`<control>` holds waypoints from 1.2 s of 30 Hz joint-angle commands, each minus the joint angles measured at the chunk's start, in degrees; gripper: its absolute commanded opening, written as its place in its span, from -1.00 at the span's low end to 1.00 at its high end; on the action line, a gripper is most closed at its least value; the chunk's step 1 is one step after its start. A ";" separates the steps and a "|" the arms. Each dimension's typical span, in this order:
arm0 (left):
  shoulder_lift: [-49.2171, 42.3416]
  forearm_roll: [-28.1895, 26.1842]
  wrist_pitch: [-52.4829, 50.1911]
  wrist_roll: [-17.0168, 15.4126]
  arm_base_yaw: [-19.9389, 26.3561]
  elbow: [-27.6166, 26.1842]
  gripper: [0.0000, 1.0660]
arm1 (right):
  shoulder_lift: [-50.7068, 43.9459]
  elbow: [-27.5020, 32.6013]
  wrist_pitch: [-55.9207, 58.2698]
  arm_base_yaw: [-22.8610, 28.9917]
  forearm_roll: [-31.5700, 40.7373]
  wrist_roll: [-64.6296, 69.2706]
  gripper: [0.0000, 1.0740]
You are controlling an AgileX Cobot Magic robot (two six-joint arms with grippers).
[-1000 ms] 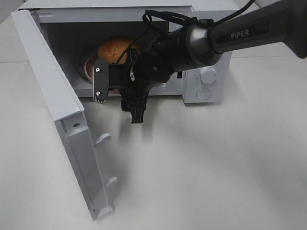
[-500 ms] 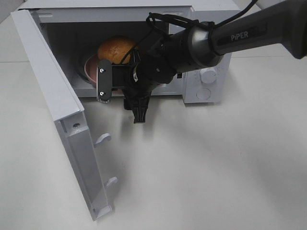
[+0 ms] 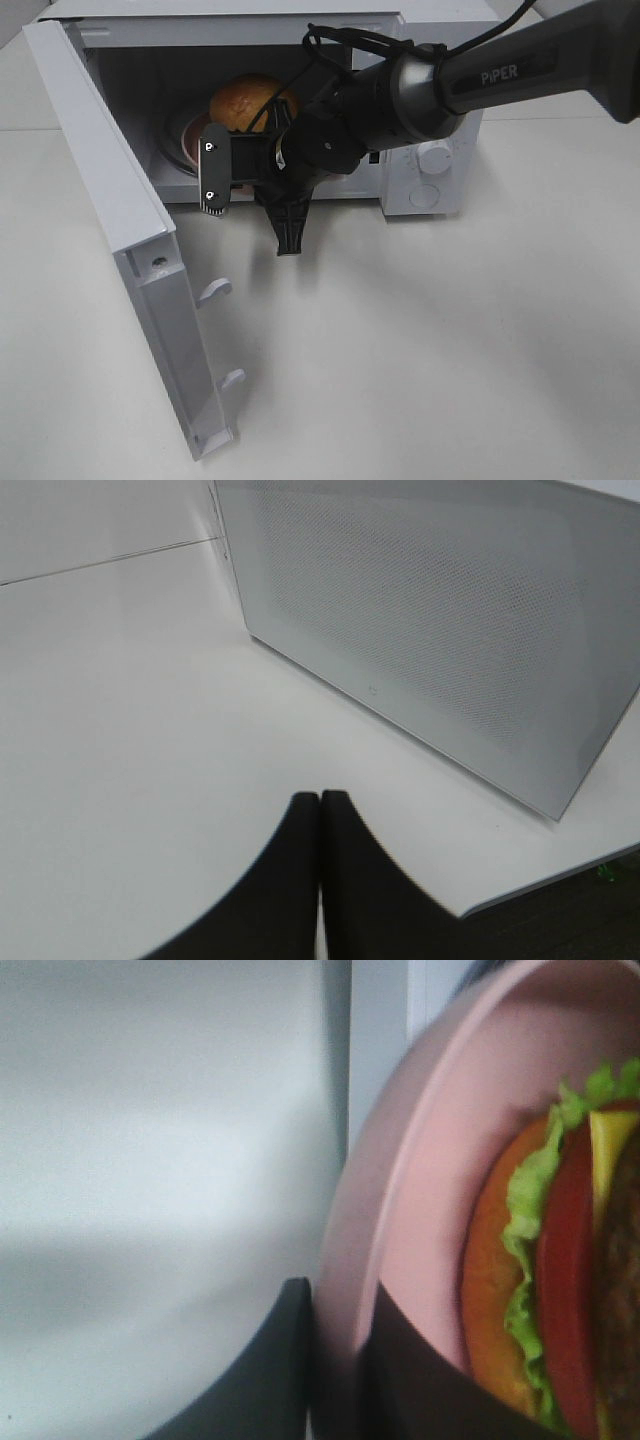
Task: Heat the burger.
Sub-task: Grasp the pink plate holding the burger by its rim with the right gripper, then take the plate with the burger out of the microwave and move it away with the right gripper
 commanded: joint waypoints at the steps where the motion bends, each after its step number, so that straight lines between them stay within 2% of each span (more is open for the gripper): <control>1: -1.09 -0.52 -0.80 -0.11 0.17 0.23 -1.00 | 0.00 -0.06 0.57 -0.23 0.63 0.52 -1.00; 14: -1.09 -0.52 -0.80 -0.11 0.17 0.23 -1.00 | -1.66 -0.06 2.01 -0.17 0.52 0.00 -1.00; 32: -1.09 -0.52 -0.80 -0.11 0.17 0.23 -1.00 | -7.51 0.06 8.54 0.06 -0.34 -10.54 -1.00; 35: -1.09 -0.52 -0.80 -0.11 0.17 0.23 -1.00 | -8.65 0.06 10.89 0.34 0.40 -13.24 -1.00; 36: -1.09 -0.52 -0.80 -0.11 0.17 0.23 -1.00 | -9.40 0.06 11.00 0.34 2.98 -15.64 -1.00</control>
